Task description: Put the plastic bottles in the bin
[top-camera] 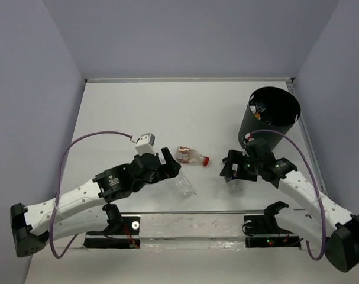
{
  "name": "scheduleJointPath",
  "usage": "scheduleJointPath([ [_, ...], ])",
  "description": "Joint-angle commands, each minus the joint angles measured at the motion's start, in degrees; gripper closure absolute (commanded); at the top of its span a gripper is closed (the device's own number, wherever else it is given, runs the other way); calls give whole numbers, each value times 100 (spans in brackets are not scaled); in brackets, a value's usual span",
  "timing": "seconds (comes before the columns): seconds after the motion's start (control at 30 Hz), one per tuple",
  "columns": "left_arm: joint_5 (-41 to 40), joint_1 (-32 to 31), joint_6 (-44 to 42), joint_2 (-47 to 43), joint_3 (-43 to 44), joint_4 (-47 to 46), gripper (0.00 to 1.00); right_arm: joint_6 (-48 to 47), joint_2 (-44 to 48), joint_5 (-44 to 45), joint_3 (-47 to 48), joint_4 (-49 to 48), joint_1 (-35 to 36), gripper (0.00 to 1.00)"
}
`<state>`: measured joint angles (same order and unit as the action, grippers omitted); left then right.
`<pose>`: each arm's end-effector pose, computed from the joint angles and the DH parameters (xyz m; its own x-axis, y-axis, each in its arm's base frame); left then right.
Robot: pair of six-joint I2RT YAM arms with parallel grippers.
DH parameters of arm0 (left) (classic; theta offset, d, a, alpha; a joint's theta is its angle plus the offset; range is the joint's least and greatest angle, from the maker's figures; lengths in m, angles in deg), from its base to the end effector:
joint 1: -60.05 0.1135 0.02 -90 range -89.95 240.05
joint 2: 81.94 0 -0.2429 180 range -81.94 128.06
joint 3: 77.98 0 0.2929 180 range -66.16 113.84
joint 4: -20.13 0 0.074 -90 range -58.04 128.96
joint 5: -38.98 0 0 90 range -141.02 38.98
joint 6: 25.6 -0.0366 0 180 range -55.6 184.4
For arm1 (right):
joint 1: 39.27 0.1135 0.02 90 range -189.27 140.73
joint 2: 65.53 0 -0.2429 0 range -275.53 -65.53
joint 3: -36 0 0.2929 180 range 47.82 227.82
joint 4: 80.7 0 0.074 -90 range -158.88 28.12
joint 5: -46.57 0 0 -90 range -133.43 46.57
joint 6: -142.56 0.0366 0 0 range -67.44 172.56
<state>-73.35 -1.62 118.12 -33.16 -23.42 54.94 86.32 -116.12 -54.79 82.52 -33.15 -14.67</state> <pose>0.1288 -0.2096 0.2734 -0.6656 -0.3368 -0.6660 0.2029 0.7771 -0.5958 0.2026 0.1007 0.1942 -0.8812 0.1958 -0.4304 -0.0357 0.8801 0.4734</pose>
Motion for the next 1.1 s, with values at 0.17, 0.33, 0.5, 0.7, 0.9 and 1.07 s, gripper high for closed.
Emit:
scheduleJointPath([
  [0.17,809,6,702,-536,-907,155,1,175,-873,1618,-25,-566,634,6],
  [0.33,660,6,790,-88,-1084,-285,1,69,-1462,1865,133,-760,835,6],
  [0.5,432,6,886,334,-996,-364,1,289,-1402,1593,90,-1032,1029,3],
  [0.7,291,-12,974,668,-1084,-602,1,-26,-400,1189,-78,-1323,1100,5],
  [0.9,27,-12,1036,976,-1040,-655,1,-431,-899,529,247,-1436,1503,5],
  [1.07,-53,-12,1062,1266,-987,-681,1,-300,-1453,713,529,-1919,2101,2],
])
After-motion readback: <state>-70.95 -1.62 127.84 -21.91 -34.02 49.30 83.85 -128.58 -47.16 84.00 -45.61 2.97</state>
